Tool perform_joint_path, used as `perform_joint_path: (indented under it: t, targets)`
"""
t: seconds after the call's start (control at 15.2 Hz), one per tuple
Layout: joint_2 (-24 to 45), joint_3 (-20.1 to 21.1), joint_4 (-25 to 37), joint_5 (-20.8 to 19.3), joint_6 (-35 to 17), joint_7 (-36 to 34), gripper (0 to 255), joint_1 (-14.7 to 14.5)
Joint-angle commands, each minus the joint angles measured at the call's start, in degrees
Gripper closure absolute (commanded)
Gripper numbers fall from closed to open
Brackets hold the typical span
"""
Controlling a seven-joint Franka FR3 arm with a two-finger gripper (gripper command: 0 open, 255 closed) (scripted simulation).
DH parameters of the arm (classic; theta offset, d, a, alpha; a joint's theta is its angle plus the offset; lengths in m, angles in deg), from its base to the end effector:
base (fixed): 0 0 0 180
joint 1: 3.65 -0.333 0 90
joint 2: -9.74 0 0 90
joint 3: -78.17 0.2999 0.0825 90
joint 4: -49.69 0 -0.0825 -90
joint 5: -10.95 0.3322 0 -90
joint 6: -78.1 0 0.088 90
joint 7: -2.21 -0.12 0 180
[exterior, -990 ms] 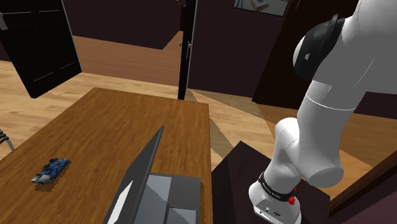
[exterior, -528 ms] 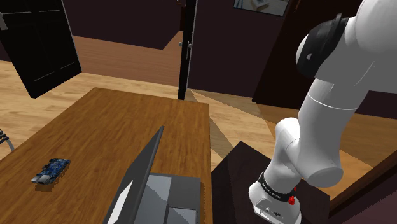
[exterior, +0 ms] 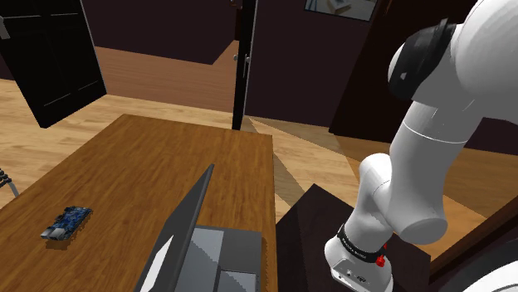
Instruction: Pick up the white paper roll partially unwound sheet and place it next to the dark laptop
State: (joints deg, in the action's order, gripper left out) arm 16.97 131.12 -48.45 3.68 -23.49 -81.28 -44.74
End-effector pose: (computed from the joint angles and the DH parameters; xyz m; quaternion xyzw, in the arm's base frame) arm -0.0049 0.5344 0.5115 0.9945 0.1036 0.0116 0.0076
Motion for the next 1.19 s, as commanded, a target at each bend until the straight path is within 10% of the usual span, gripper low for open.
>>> perform_joint_path:
  t: [0.0, 1.12]
  targets:
    - [0.15, -0.07, -1.31, -0.18, -1.47, -0.1, 255, 0.04]
    - [3.69, -0.97, -11.45, -3.75, -13.62, -2.78, 255, -0.74]
